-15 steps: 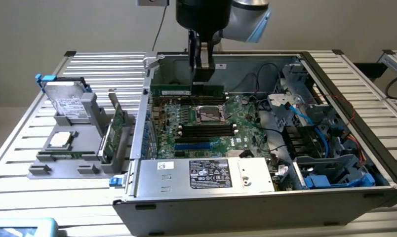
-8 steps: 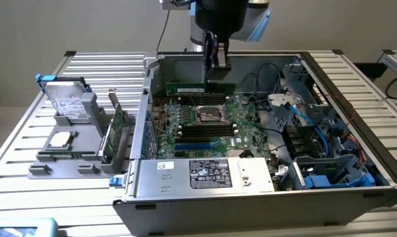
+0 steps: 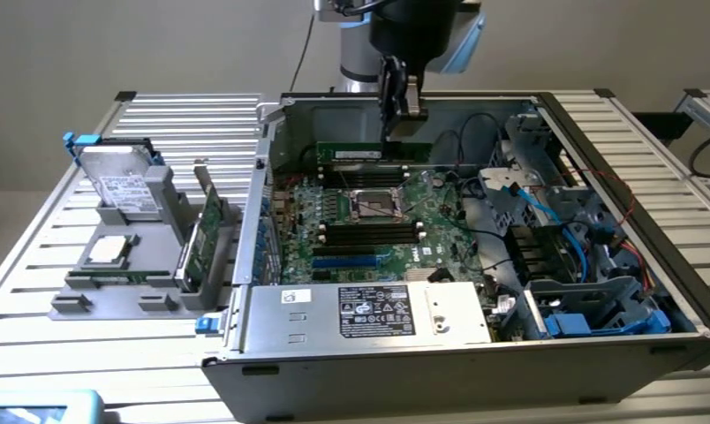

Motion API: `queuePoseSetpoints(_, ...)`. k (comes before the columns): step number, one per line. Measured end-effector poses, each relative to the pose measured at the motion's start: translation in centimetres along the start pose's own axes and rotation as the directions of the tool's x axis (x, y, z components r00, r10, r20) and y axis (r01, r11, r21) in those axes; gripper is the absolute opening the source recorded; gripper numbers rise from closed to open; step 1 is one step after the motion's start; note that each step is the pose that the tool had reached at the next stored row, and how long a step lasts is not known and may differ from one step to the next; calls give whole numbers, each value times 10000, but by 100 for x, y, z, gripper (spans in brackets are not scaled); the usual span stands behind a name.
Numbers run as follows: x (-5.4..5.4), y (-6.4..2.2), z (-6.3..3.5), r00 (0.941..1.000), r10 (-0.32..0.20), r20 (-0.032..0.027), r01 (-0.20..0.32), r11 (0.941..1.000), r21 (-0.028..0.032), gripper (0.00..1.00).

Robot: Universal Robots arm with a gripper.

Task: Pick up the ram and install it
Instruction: 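Pick up the ram and move it above insertion slot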

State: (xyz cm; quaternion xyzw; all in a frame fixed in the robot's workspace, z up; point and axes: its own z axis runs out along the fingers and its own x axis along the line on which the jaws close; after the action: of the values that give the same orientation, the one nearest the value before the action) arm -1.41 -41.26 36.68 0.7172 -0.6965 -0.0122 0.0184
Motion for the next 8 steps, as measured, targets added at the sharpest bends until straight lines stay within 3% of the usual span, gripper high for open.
queuePoseSetpoints(8,-38,-12,63,10000,-2,-1,2,10000,-1,13)
